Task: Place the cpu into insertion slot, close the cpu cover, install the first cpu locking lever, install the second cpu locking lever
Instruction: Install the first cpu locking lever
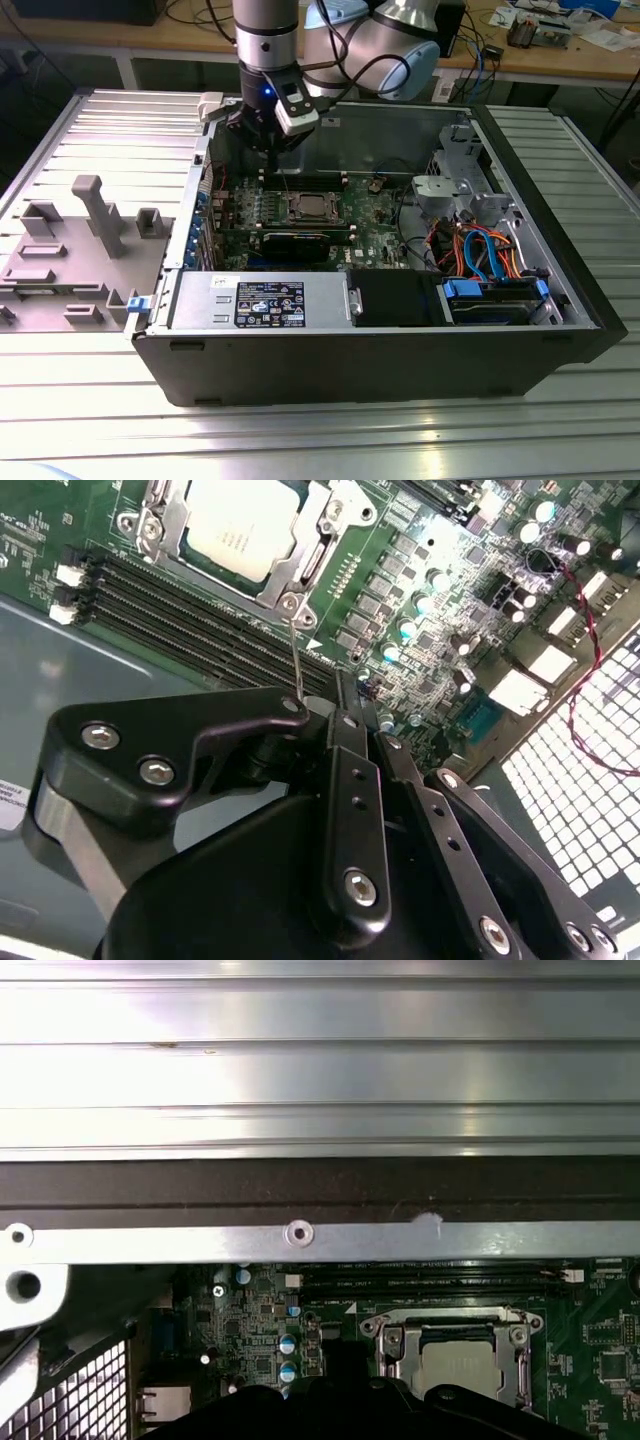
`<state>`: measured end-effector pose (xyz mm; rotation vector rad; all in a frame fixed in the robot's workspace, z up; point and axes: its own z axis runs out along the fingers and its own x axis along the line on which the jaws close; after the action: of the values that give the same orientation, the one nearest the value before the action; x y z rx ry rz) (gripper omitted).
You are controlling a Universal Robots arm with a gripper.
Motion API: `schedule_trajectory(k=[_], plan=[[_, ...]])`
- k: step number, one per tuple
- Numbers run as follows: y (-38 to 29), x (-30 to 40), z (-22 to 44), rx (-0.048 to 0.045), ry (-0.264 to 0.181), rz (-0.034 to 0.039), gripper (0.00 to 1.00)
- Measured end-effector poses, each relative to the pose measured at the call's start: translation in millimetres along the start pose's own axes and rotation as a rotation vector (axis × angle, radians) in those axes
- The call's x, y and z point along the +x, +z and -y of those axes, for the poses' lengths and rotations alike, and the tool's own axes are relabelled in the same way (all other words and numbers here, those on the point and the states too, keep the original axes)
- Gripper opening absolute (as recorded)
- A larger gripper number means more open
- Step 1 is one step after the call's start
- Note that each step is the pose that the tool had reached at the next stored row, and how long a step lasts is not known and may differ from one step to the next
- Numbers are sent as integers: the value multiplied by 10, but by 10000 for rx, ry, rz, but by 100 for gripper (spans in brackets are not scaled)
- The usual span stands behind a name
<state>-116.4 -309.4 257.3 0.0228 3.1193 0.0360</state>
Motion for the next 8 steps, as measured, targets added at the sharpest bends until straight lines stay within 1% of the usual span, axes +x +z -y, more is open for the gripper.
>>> schedule_trajectory(k=[4,8], plan=[[1,-19,-3,-1,-12,0,11],[1,-53,-4,-1,-22,-1,11]])
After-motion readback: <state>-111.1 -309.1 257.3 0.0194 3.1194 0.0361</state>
